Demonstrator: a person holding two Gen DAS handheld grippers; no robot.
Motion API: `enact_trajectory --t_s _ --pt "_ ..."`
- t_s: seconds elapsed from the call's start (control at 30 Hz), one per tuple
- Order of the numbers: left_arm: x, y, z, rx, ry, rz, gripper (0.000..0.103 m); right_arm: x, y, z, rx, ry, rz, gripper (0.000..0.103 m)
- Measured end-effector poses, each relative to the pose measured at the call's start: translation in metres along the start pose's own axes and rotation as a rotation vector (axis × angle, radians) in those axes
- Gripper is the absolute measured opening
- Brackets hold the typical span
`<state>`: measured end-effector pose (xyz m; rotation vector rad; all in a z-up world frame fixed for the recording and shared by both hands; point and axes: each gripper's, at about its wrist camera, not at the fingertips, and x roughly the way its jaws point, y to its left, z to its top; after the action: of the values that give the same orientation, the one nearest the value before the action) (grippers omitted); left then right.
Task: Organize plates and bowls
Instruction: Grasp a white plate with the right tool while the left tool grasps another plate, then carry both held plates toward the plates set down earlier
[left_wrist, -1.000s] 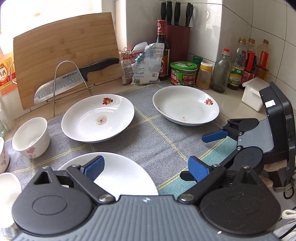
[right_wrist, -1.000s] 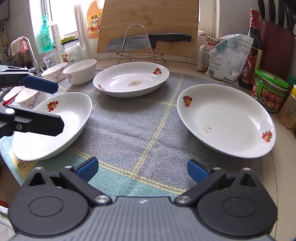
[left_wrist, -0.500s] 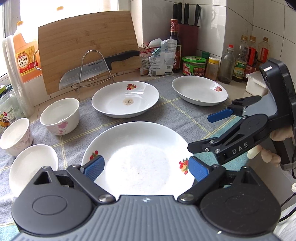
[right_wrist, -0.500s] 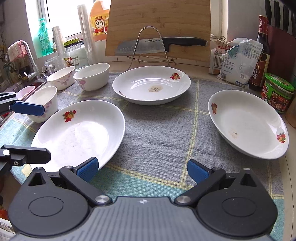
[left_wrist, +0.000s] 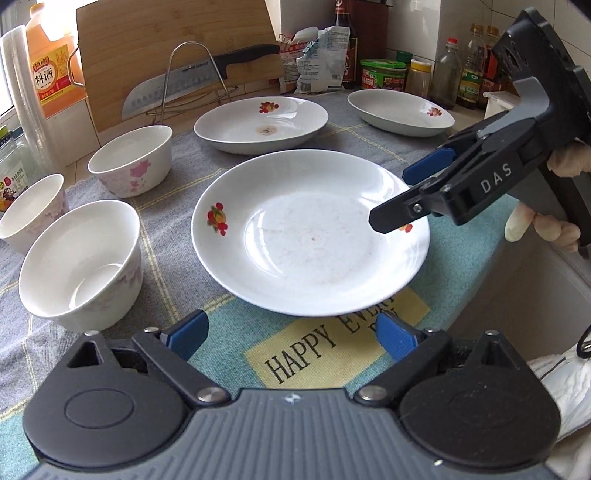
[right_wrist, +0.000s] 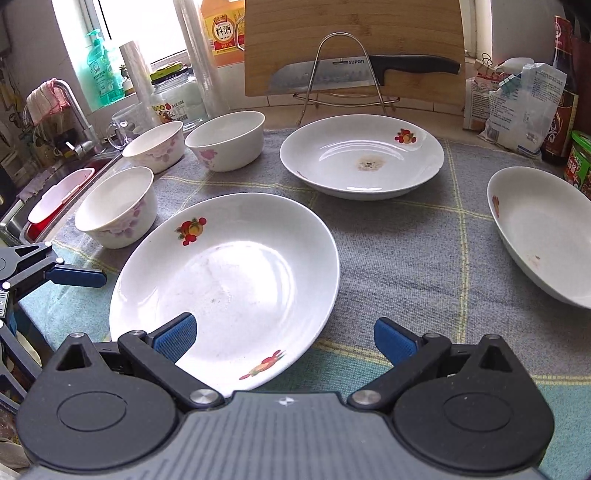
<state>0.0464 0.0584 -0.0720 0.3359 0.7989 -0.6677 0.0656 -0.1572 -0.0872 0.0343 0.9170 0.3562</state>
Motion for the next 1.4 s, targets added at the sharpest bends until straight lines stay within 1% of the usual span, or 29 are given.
enact_trajectory --t_s 0.17,0.23,0.33,0.43,0.53,0.73,0.8,0.97,1.2,1.4 --pt "0.013 0.003 -0.001 0.015 -0.003 -0.063 0.097 0.005 0.013 -0.002 -0.009 0.032 -0.014 0.103" --pt "0.018 0.005 0.001 0.022 -0.006 -0.076 0.097 0.005 0.015 -0.003 -0.006 0.034 -0.03 0.103" --pt "0.024 0.006 0.004 0.031 -0.018 -0.091 0.101 0.004 0.015 -0.005 0.008 0.039 -0.043 0.103" --pt "0.029 0.004 0.006 0.066 -0.027 -0.092 0.103 0.006 0.016 -0.005 0.004 0.052 -0.046 0.103" --pt "0.031 0.005 0.007 0.077 -0.04 -0.104 0.103 0.011 0.017 -0.001 -0.006 0.066 -0.017 0.103" --pt "0.032 0.006 0.008 0.077 -0.054 -0.109 0.103 0.027 0.016 0.013 -0.033 0.108 0.015 0.103" --pt "0.032 0.006 0.008 0.078 -0.057 -0.111 0.103 0.032 0.013 0.017 -0.02 0.136 0.041 0.103" --pt "0.03 0.006 0.006 0.076 -0.072 -0.11 0.103 0.038 0.012 0.026 -0.013 0.179 0.054 0.103" --pt "0.029 0.004 0.006 0.077 -0.078 -0.109 0.103 0.039 0.002 0.033 -0.003 0.199 0.111 0.103" --pt "0.029 0.004 0.007 0.08 -0.077 -0.111 0.103 0.044 -0.012 0.051 0.028 0.221 0.158 0.103"
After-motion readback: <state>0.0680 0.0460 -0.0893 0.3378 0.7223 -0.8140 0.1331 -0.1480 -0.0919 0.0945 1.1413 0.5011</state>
